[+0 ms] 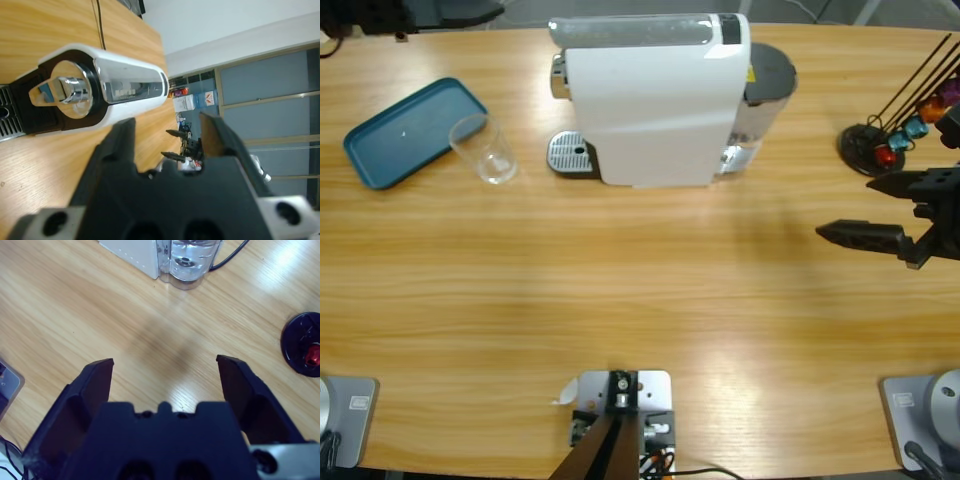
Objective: Pour coffee
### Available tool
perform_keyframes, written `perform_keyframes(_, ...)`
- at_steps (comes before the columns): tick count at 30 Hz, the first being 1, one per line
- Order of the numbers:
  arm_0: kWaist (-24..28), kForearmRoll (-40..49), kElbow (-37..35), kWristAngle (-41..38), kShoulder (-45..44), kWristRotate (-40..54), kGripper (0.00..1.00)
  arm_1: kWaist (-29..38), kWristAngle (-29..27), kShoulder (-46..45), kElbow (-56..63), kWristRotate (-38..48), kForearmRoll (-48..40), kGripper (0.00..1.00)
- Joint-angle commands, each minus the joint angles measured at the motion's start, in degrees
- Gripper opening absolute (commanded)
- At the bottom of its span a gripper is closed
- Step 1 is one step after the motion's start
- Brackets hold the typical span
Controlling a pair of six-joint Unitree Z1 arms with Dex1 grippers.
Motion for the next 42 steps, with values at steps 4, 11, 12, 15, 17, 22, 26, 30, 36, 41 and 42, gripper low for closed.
perform_keyframes(4,-0.9,-1.4,-0.7,0.4,7.5,-0.7,0.48,0.2,-1.2,-0.4,0.3,0.7,0.2,0.853)
perform_keyframes(11,-0.9,-2.4,-2.1,0.4,10.0,-0.8,0.48,0.2,-1.2,-0.6,0.3,0.7,0.1,0.853)
perform_keyframes(12,-0.9,-2.8,-2.4,0.4,10.5,-0.8,0.48,0.2,-1.2,-0.6,0.3,0.7,0.1,0.854)
perform_keyframes(15,-0.9,-3.1,-3.3,0.3,11.8,-0.9,0.48,0.2,-1.2,-0.6,0.3,0.7,0.1,0.853)
perform_keyframes(17,-0.9,-3.1,-3.4,0.3,12.4,-0.9,0.48,0.2,-1.2,-0.6,0.4,0.7,0.1,0.853)
perform_keyframes(22,-0.9,-3.1,-3.0,0.4,12.5,-0.9,0.48,0.2,-1.2,-0.6,0.4,0.7,0.1,0.853)
perform_keyframes(26,-0.9,-3.2,-3.3,0.4,13.1,-0.7,0.48,0.2,-1.1,-0.6,0.4,0.7,0.1,0.853)
perform_keyframes(30,-0.9,-4.4,-3.7,0.4,13.9,-0.8,0.48,0.2,-1.1,-0.6,0.4,0.7,0.1,0.853)
perform_keyframes(36,-0.9,-4.8,-5.1,0.3,14.8,-0.9,0.477,0.2,-1.0,-0.3,0.4,0.7,0.0,0.853)
perform_keyframes(41,-0.9,-5.0,-5.3,-0.1,15.1,-0.9,0.157,0.2,-1.0,-0.2,0.3,0.7,0.0,0.853)
perform_keyframes(42,-0.9,-5.1,-5.2,-0.2,15.2,-0.8,0.022,0.2,-1.0,-0.3,0.3,0.7,0.0,0.853)
